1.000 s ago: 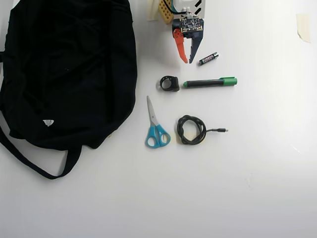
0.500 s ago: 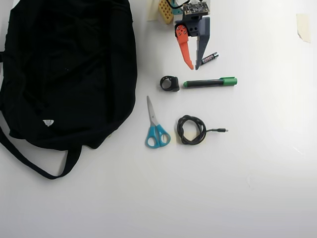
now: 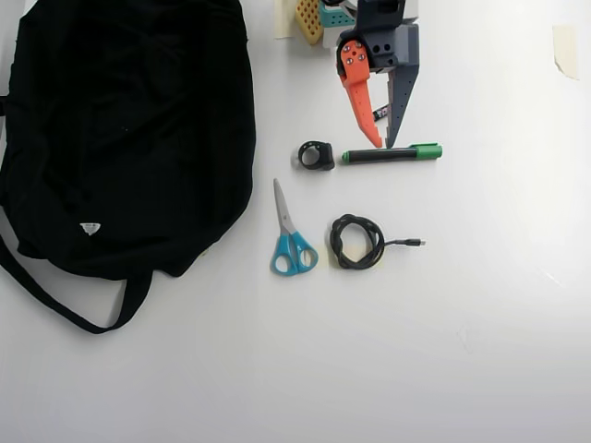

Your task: Put the green marker into the black bag

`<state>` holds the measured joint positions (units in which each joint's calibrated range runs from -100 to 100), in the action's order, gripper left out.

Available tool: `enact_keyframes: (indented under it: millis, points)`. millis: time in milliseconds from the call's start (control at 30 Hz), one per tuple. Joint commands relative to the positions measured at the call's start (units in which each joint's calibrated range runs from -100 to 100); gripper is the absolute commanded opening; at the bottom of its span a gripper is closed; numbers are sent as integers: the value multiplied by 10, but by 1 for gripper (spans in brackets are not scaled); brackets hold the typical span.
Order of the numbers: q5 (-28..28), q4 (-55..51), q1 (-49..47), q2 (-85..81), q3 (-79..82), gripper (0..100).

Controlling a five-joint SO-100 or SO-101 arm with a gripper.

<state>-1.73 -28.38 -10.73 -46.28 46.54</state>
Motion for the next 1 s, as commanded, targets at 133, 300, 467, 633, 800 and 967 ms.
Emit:
enact_keyframes:
  millis: [133, 300, 467, 633, 800, 967]
  points:
    - [3, 79, 22, 147, -171, 3]
    - [3, 87, 24, 231, -263, 3]
    - [3, 87, 25, 294, -337, 3]
    - [38, 129, 25, 335, -367, 3]
    - [33, 186, 25, 370, -367, 3]
    - [23, 213, 28, 390, -359, 3]
